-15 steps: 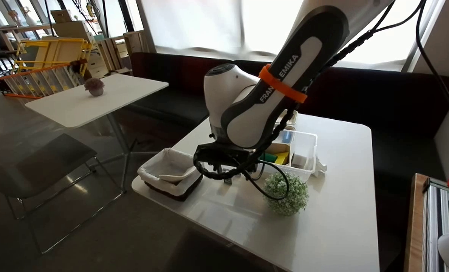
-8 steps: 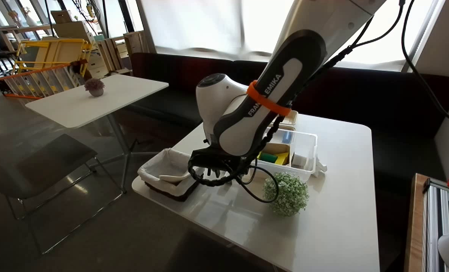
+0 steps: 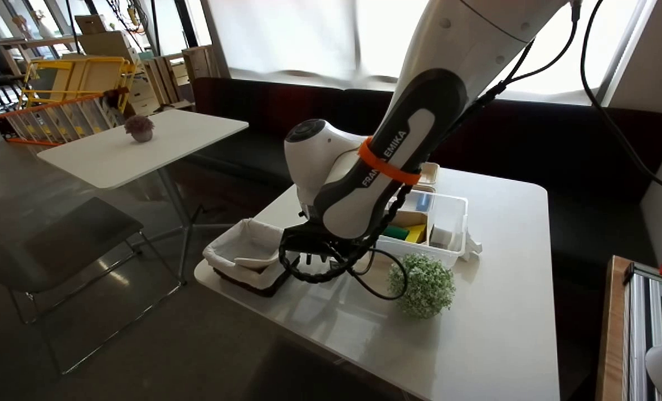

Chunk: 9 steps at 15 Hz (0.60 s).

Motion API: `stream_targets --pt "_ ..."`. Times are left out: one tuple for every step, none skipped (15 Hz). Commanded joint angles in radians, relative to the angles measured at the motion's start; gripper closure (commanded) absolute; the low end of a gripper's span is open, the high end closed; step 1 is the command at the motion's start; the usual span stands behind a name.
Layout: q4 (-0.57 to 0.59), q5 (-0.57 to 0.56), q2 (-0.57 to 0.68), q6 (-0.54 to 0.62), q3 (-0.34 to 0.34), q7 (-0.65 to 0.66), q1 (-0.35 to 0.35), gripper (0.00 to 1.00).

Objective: Pick up the square from the table and put it in the food pack.

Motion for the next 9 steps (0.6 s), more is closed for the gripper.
stream_targets --pt "0.029 -0.002 0.015 -0.024 0.002 0.018 0.011 0.62" --pt "0.027 0.003 0.009 -0.027 0.007 0.016 0.01 0.69" --pt "0.018 0.004 -0.014 -0.034 0.01 0.019 0.015 0.79" --pt "0.014 0.007 -0.026 -0.035 0.016 0.016 0.016 0.86" --pt "0.007 0.023 -0.05 -0.05 0.035 0.005 0.011 0.91" --pt "-0.002 0.077 -0.077 -0.08 0.09 -0.044 -0.017 0.91" --pt "-0.017 0.097 -0.116 -0.121 0.114 -0.061 -0.016 0.91" --pt "-0.021 0.121 -0.14 -0.154 0.136 -0.076 -0.022 0.91" --pt "-0.034 0.134 -0.185 -0.206 0.148 -0.074 -0.018 0.91"
